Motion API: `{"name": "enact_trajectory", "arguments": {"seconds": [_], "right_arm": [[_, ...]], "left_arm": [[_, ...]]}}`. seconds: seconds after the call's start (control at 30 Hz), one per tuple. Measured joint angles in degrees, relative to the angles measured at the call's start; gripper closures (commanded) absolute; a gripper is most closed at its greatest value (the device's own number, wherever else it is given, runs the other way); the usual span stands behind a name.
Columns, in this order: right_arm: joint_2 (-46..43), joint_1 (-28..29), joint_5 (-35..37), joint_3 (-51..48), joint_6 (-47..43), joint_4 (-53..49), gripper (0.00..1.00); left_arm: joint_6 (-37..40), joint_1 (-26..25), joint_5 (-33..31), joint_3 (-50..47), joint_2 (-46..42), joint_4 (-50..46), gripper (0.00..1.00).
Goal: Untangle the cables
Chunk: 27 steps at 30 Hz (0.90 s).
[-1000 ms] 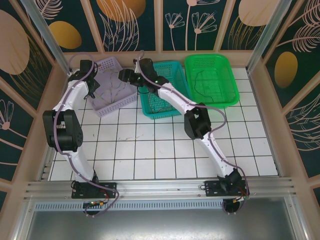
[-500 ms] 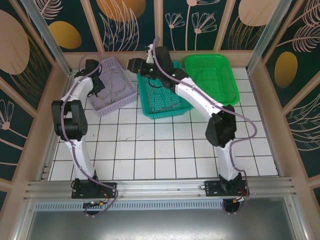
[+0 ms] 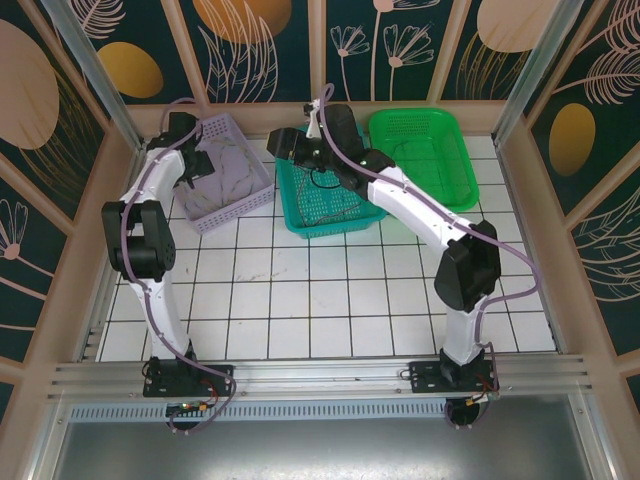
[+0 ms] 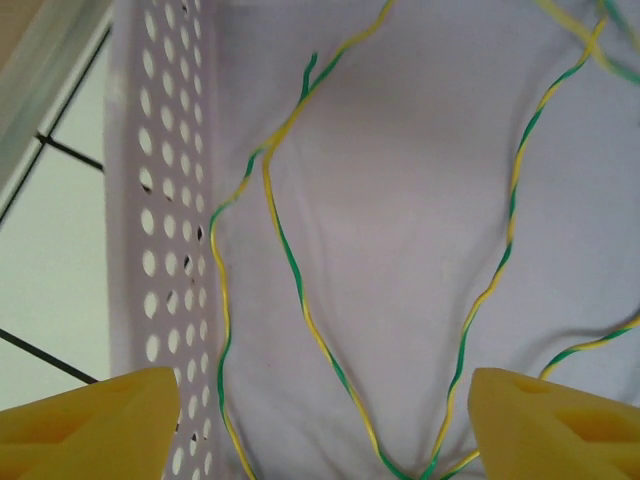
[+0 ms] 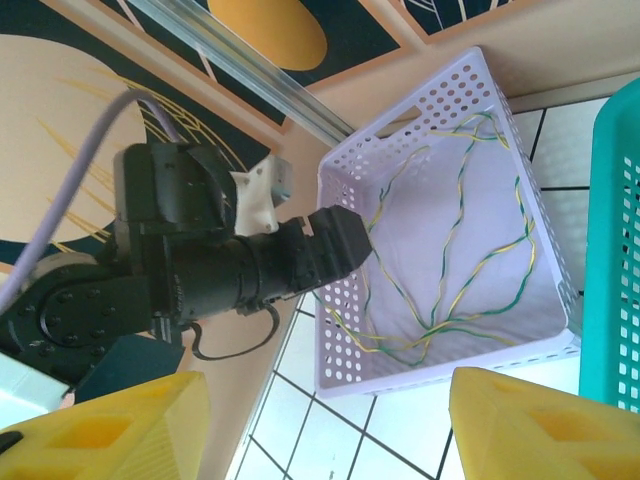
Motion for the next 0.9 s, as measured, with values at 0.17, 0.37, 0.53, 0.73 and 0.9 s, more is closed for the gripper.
{"name": "enact_trajectory", "arguments": {"seconds": [0.17, 0.37, 0.53, 0.73, 0.9], "right_arm": [[-1.2, 0.0, 1.6, -0.1, -0.5, -0.1, 0.36], [-11.6, -0.1, 8.2, -11.1, -4.5, 0.6, 0.33], [-27.1, -3.5, 15.1, -25.7, -7.6, 1.1, 0.01], [-49.4, -14.9, 31.3, -42.2, -10.0, -3.2, 0.01], [-64.9, -18.4, 44.8, -54.9, -17.3, -4.0, 0.01]], "left_arm": [[-0.5, 0.0, -1.8, 3.3, -4.9, -1.9, 0.15], [-5.5, 0.0, -3.9, 3.5, -16.4, -2.0, 0.03], [-10.2, 0.0, -4.4, -6.7, -31.4, 3.4, 0.02], [-11.9, 0.0, -4.6, -27.3, -49.9, 12.8, 0.01], [-15.3, 0.0, -13.5, -48.5, -63.2, 22.0, 0.02]]}}
